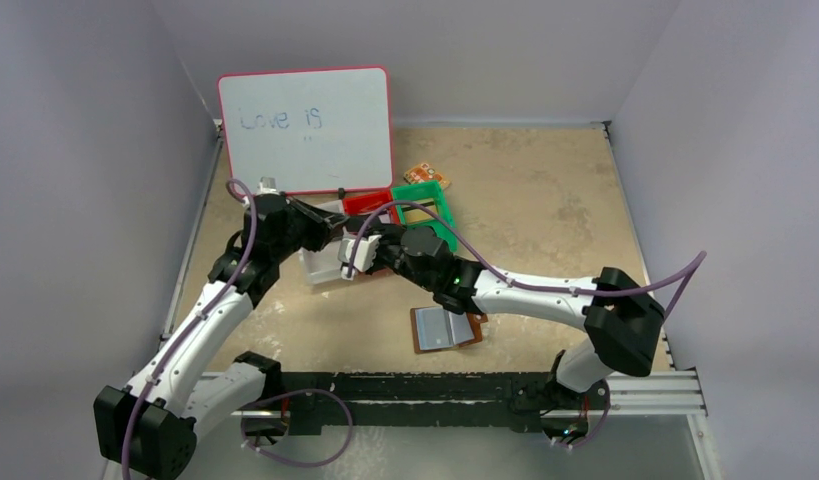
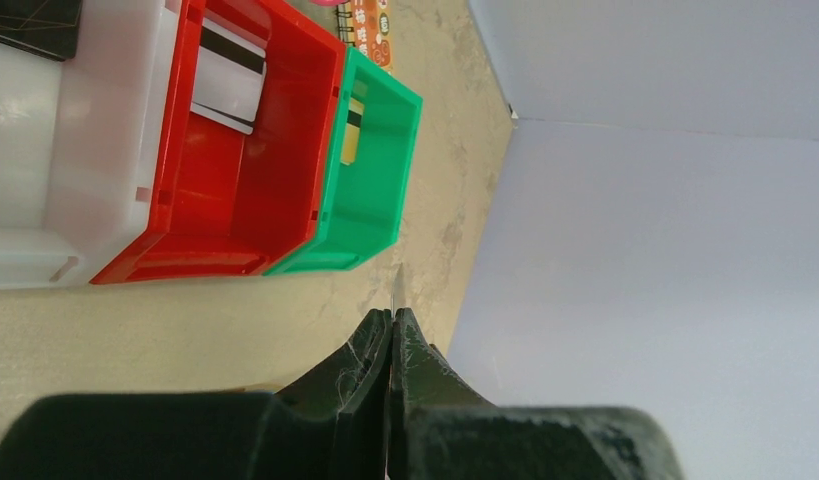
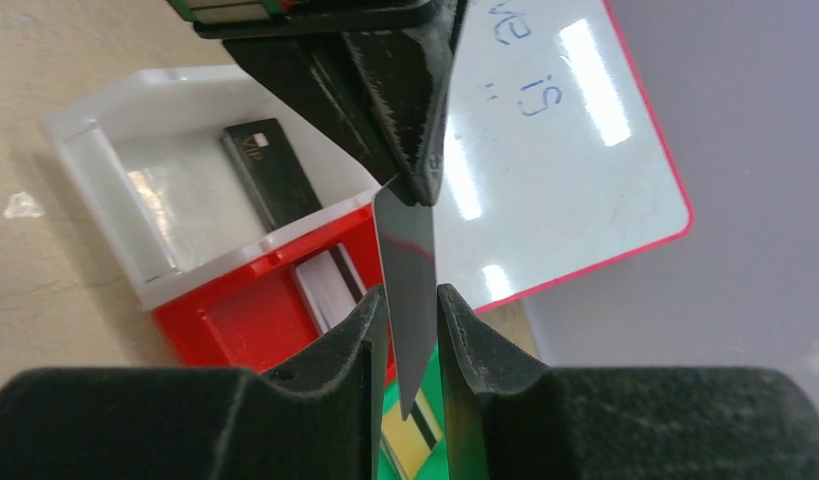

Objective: Take the credit cards out of the card holder
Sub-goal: Remove the credit card from the card holder.

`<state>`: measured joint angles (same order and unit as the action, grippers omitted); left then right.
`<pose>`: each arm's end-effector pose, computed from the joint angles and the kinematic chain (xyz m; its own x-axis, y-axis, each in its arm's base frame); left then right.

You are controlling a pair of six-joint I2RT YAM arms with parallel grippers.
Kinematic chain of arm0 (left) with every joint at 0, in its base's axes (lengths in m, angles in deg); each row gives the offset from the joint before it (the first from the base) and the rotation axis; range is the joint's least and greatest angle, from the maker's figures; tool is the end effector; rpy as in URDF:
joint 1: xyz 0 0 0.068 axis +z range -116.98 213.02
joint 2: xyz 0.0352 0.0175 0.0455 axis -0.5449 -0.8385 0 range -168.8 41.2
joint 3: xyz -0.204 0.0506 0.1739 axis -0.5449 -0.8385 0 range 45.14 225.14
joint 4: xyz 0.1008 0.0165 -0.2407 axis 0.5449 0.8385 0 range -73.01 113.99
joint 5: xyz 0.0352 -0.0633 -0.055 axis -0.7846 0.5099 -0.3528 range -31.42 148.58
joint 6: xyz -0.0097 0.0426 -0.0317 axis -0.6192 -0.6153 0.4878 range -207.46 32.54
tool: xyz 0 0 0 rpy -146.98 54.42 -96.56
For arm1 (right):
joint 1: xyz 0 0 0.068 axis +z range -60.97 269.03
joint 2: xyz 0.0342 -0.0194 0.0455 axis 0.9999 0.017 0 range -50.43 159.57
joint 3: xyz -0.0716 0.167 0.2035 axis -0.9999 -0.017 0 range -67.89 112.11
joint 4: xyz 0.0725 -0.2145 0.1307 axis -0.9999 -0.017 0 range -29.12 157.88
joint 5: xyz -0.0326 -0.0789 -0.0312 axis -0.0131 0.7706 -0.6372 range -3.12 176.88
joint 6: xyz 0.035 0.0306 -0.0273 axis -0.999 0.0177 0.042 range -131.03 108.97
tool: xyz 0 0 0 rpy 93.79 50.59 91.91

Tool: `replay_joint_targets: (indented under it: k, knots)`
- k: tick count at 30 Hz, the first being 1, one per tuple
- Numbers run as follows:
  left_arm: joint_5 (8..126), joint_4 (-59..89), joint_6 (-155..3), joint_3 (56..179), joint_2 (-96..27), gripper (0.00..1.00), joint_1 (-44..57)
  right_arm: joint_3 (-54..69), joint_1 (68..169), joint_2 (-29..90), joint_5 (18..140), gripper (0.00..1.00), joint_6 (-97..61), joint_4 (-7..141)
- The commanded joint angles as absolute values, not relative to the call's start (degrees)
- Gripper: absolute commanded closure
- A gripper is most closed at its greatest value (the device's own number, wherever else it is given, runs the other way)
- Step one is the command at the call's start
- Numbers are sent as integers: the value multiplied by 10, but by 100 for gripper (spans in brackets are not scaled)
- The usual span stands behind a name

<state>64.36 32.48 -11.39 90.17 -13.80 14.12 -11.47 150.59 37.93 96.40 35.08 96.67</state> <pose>0.2062 -0.0744 0.2993 -0.4943 -0.8514 -0.1754 -0.2963 0.3546 -0.8868 0.1770 0.3146 0.2927 0.5502 -0.4765 -0.6857 -0.5656 0.3915 -0.7258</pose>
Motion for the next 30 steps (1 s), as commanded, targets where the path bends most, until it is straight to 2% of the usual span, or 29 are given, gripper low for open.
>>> replay_joint_targets:
  k: [1, 9, 12, 17, 21, 24, 25, 30]
  knots:
    - [639, 310, -93, 890, -119, 100, 139, -119, 1505, 353, 1020, 72, 388, 1059]
    - [645, 287, -68, 872, -113, 100, 139, -114, 1505, 366, 1018, 73, 420, 1092]
    - [650, 281, -63, 870, -114, 100, 139, -112, 1505, 369, 1018, 82, 423, 1097]
    - [653, 278, -59, 869, -115, 100, 139, -110, 1505, 374, 1011, 86, 432, 1098]
    - [651, 278, -58, 871, -113, 100, 139, -109, 1505, 378, 1005, 100, 435, 1097]
    - [648, 282, -60, 876, -113, 100, 139, -113, 1505, 378, 1004, 100, 435, 1106]
    - [647, 282, -60, 877, -113, 98, 139, -115, 1505, 377, 1003, 100, 434, 1110]
    - [644, 293, -74, 893, -116, 76, 139, -115, 1505, 369, 974, 100, 397, 1109]
